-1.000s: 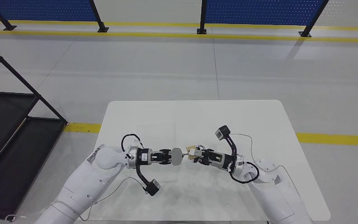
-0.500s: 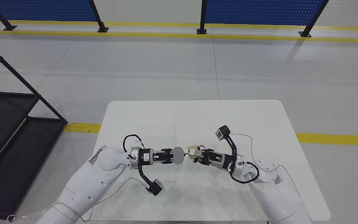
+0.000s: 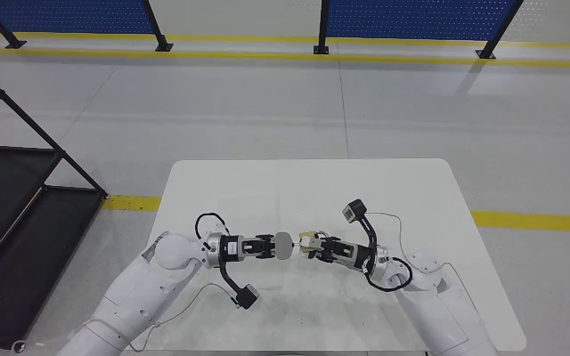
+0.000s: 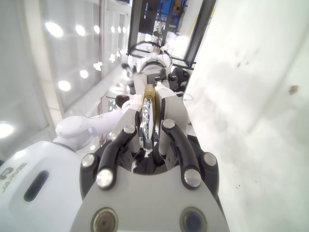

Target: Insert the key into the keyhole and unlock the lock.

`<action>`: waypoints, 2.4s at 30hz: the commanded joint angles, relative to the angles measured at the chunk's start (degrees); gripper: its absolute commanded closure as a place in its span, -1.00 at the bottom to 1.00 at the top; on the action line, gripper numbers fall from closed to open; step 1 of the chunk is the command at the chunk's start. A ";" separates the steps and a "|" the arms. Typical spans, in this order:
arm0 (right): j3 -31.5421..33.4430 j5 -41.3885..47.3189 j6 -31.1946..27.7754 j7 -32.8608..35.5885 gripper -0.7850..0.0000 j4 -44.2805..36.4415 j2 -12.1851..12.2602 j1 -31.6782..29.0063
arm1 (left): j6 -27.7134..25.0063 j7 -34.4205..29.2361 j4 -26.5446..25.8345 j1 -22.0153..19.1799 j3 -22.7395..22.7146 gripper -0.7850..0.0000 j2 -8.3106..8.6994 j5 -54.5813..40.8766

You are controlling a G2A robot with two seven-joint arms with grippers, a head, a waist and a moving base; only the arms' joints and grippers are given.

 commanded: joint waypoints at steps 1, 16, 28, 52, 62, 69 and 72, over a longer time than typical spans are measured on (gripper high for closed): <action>0.00 0.00 0.00 0.00 1.00 0.00 0.00 0.00 | -0.21 -0.01 -0.04 -0.05 0.07 1.00 -0.01 -0.03; 0.00 0.00 0.00 0.00 1.00 0.00 0.00 0.00 | -0.39 -1.86 -1.12 0.07 0.68 1.00 -0.16 1.69; 0.00 0.00 0.00 0.00 1.00 0.00 0.00 0.00 | -0.08 -2.37 -1.19 -0.25 0.88 1.00 -0.27 1.96; 0.00 0.00 0.00 0.00 1.00 0.00 0.00 0.00 | 0.64 -1.88 -0.77 -0.42 0.78 -0.06 -0.33 1.32; 0.00 0.00 0.00 0.00 1.00 0.00 0.00 0.00 | 1.55 -1.91 -0.83 0.67 -0.81 0.18 -0.01 0.39; 0.00 0.00 0.00 0.00 1.00 0.00 0.00 0.00 | 1.90 -1.89 -0.60 1.34 -1.60 0.27 0.15 0.03; 0.00 0.00 0.00 0.00 1.00 0.00 0.00 0.00 | 1.86 -1.77 -0.44 1.48 -1.66 0.36 0.17 -0.02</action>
